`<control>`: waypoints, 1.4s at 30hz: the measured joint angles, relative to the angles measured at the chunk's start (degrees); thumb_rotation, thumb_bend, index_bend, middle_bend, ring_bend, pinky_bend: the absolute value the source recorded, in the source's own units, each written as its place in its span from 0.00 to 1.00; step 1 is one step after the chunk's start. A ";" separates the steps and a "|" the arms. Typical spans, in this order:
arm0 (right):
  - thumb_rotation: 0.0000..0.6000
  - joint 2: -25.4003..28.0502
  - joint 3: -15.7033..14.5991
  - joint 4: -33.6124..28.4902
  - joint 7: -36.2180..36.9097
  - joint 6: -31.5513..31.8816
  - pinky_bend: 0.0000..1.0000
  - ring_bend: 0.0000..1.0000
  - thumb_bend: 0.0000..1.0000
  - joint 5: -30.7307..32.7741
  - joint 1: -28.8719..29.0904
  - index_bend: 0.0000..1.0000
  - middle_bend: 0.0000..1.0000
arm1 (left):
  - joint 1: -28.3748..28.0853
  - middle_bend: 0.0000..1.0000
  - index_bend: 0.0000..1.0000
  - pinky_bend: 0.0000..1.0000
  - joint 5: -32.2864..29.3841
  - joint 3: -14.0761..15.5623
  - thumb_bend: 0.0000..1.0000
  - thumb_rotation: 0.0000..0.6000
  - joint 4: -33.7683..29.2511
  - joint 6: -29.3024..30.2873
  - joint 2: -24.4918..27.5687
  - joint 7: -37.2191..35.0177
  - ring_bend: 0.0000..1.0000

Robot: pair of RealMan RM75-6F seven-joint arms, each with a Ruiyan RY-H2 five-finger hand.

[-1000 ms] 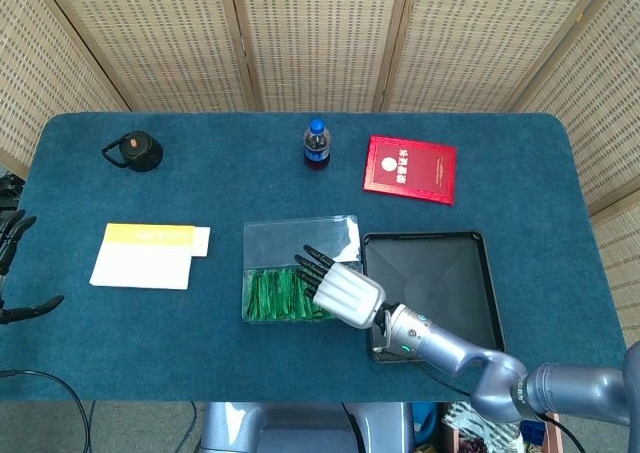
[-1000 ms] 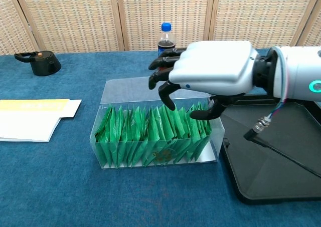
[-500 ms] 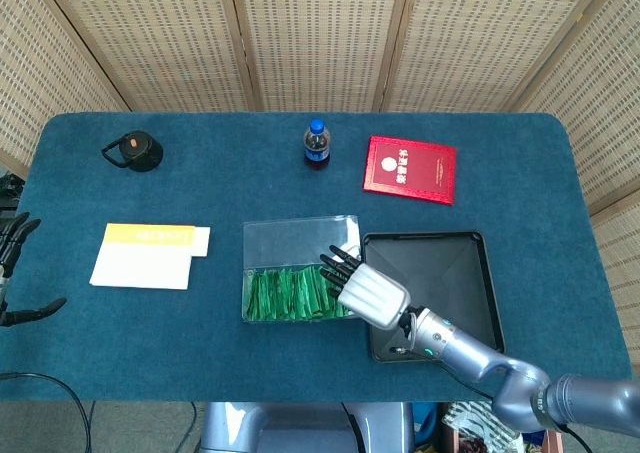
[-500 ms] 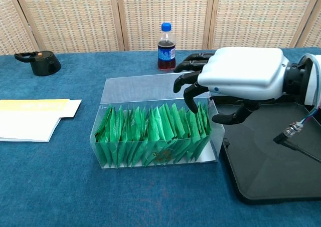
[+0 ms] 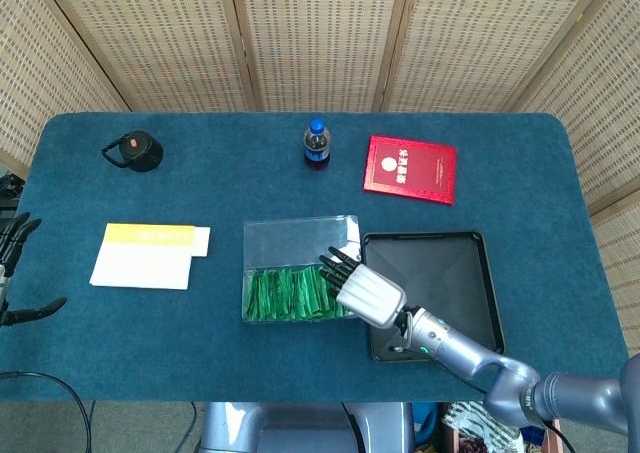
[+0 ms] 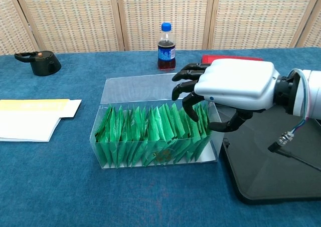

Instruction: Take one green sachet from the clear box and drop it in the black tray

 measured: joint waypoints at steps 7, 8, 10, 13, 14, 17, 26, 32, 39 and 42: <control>1.00 -0.25 -0.02 0.49 0.11 -0.04 0.04 0.08 0.53 -0.30 -0.42 0.51 0.28 | -0.06 0.00 0.00 0.00 0.03 0.04 0.12 1.00 0.06 -0.12 0.03 -0.09 0.00; 1.00 -0.22 -0.04 0.52 0.01 -0.09 0.04 0.08 0.53 -0.39 -0.45 0.51 0.28 | -0.07 0.00 0.00 0.00 0.03 0.04 0.12 1.00 0.05 -0.12 0.04 -0.10 0.00; 1.00 -0.18 0.00 0.45 0.02 -0.14 0.04 0.08 0.53 -0.46 -0.55 0.51 0.28 | -0.04 0.00 0.00 0.00 -0.01 0.04 0.12 1.00 0.04 -0.08 0.04 -0.13 0.00; 1.00 -0.16 0.02 0.23 0.28 -0.15 0.04 0.09 0.53 -0.66 -0.68 0.51 0.29 | -0.02 0.00 0.00 0.00 -0.02 0.03 0.12 1.00 0.05 -0.02 0.02 -0.11 0.00; 1.00 -0.17 -0.01 0.19 0.32 -0.16 0.04 0.09 0.53 -0.85 -0.70 0.51 0.29 | -0.03 0.00 0.00 0.00 -0.01 0.04 0.12 1.00 0.04 -0.02 0.02 -0.07 0.00; 1.00 -0.38 -0.02 0.12 0.54 -0.06 0.04 0.09 0.53 -1.19 -0.77 0.51 0.29 | -0.04 0.00 0.00 0.00 0.04 0.08 0.12 1.00 0.02 -0.06 0.00 -0.02 0.00; 1.00 -1.59 0.66 1.60 0.87 -0.12 0.06 0.10 0.53 -0.93 -1.07 0.53 0.31 | -0.08 0.00 0.00 0.00 -0.13 0.03 0.12 1.00 0.14 -0.13 -0.02 -0.16 0.00; 1.00 -1.81 0.68 2.25 1.40 0.04 0.06 0.10 0.53 -1.10 -1.39 0.54 0.32 | -0.20 0.00 0.00 0.00 -0.22 0.05 0.12 1.00 0.14 -0.35 -0.09 0.06 0.00; 1.00 -1.75 0.84 2.79 1.91 0.23 0.08 0.10 0.53 -1.37 -1.65 0.55 0.33 | -0.23 0.00 0.00 0.00 -0.24 0.07 0.12 1.00 0.12 -0.39 -0.14 0.23 0.00; 1.00 -1.72 0.88 3.04 1.99 0.26 0.08 0.10 0.53 -1.40 -1.75 0.56 0.33 | -0.25 0.00 0.00 0.00 -0.28 0.07 0.12 1.00 0.13 -0.44 -0.14 0.23 0.00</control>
